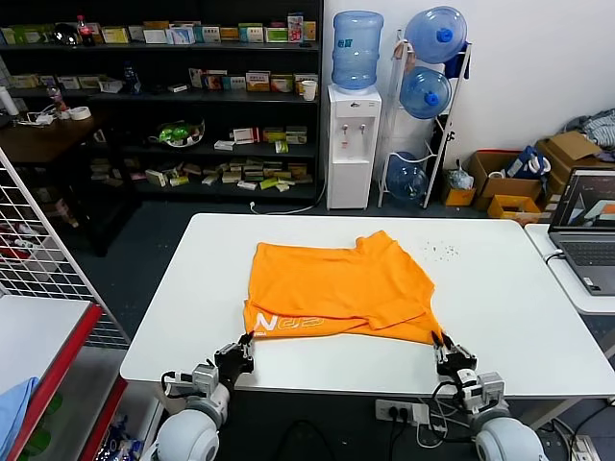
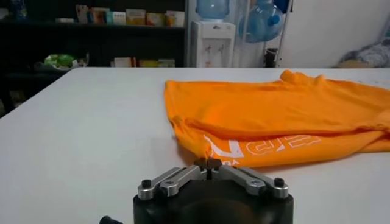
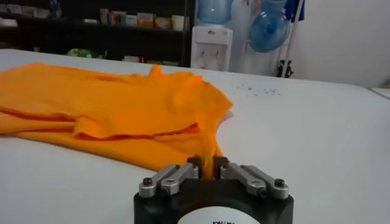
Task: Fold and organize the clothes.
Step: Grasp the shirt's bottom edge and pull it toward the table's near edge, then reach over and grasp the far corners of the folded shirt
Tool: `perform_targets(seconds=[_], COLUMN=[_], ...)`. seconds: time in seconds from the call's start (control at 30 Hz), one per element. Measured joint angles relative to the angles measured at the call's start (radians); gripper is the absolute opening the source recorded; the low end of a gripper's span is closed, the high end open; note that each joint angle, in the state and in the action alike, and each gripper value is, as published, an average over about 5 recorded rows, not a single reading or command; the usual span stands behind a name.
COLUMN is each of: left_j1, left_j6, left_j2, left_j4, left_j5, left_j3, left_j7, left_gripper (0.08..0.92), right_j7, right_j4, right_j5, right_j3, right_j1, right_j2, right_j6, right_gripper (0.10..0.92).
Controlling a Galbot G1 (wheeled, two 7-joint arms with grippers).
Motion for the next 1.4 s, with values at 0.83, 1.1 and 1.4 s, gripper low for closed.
perform_targets(seconds=[0.83, 1.1, 1.4], left_j1=[0.116, 0.141, 0.139], left_j6=[0.059, 0.101, 0.159], left_j2=[0.126, 0.151, 0.173], left_j4=[-0.156, -0.206, -0.262], left_j5=[-0.043, -0.050, -0.083], left_j3=[0.008, -0.003, -0.017], left_j7=[-0.051, -0.074, -0.087], left_gripper=[0.106, 0.302, 0.570], right_j7=[0.051, 0.076, 0.095], right_j4=[0.214, 0.283, 0.322], right_j5=[0.013, 0.029, 0.088], right_j3=[0.083, 0.105, 0.125], right_j1=[-0.215, -0.261, -0.244], right_j2=[-0.108, -0.132, -0.166], right_j6=[-0.102, -0.138, -0.165], right_gripper=[0.151, 0.358, 0.618])
